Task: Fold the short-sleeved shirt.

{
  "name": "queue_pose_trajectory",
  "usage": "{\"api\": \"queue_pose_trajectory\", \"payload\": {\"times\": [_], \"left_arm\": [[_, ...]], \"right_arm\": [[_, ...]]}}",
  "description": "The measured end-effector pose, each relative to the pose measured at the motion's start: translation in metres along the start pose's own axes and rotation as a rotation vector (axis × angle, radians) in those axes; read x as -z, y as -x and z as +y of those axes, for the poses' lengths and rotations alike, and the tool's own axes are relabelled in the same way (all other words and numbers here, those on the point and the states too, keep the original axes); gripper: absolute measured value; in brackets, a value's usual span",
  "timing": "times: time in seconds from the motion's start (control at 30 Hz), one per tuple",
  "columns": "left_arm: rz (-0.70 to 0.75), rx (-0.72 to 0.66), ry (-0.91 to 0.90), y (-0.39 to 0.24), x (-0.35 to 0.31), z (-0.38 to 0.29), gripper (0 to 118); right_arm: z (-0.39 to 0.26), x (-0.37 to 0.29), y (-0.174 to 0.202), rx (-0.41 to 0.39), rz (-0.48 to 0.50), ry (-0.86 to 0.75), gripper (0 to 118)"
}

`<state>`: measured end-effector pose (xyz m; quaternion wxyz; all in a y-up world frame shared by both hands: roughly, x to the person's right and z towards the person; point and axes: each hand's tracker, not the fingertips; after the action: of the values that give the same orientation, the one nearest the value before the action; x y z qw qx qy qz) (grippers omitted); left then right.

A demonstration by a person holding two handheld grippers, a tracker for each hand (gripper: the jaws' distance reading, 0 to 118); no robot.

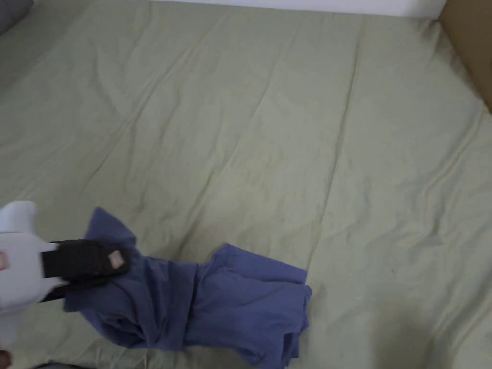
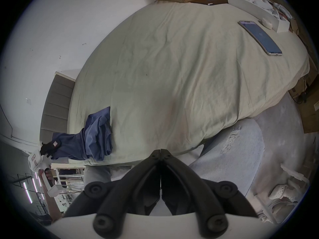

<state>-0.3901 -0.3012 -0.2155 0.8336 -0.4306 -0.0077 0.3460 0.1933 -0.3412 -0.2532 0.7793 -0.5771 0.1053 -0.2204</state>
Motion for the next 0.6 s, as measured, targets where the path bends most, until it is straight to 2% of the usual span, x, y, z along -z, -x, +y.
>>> {"api": "queue_pose_trajectory", "payload": {"times": [0.1,0.23,0.27,0.33,0.37,0.4,0.47,0.5,0.53,0.57,0.6], "left_arm": [[-0.075,0.079,0.08,-0.039,0.051,-0.011,21],[-0.254,-0.011,0.206,-0.066,0.118,-0.028,22],[-0.272,-0.009,0.234,-0.072,0.131,-0.033,28],[-0.364,-0.02,0.245,-0.081,0.144,-0.044,68],[-0.444,-0.067,0.234,-0.083,0.15,-0.051,83],[-0.513,-0.135,0.232,-0.082,0.152,-0.058,90],[-0.63,-0.286,0.249,-0.083,0.148,-0.062,87],[-0.682,-0.344,0.254,-0.081,0.145,-0.061,82],[-0.698,-0.359,0.254,-0.078,0.14,-0.057,64],[-0.681,-0.333,0.255,-0.077,0.128,-0.048,64],[-0.661,-0.305,0.246,-0.075,0.12,-0.042,56]], "right_arm": [[-0.004,-0.002,-0.004,0.009,0.005,-0.001,0],[-0.008,-0.011,-0.014,0.038,-0.011,-0.019,0],[-0.01,-0.013,-0.016,0.044,-0.014,-0.023,0],[-0.011,-0.016,-0.021,0.056,-0.023,-0.029,0],[-0.01,-0.017,-0.024,0.057,-0.029,-0.026,0],[-0.007,-0.017,-0.029,0.049,-0.042,-0.018,0],[-0.003,-0.019,-0.03,0.029,-0.075,-0.016,0],[0.0,-0.019,-0.029,0.026,-0.078,-0.019,0],[0.002,-0.02,-0.028,0.024,-0.076,-0.021,0],[0.004,-0.02,-0.028,0.024,-0.067,-0.027,0],[0.005,-0.019,-0.028,0.028,-0.052,-0.032,0]]}}
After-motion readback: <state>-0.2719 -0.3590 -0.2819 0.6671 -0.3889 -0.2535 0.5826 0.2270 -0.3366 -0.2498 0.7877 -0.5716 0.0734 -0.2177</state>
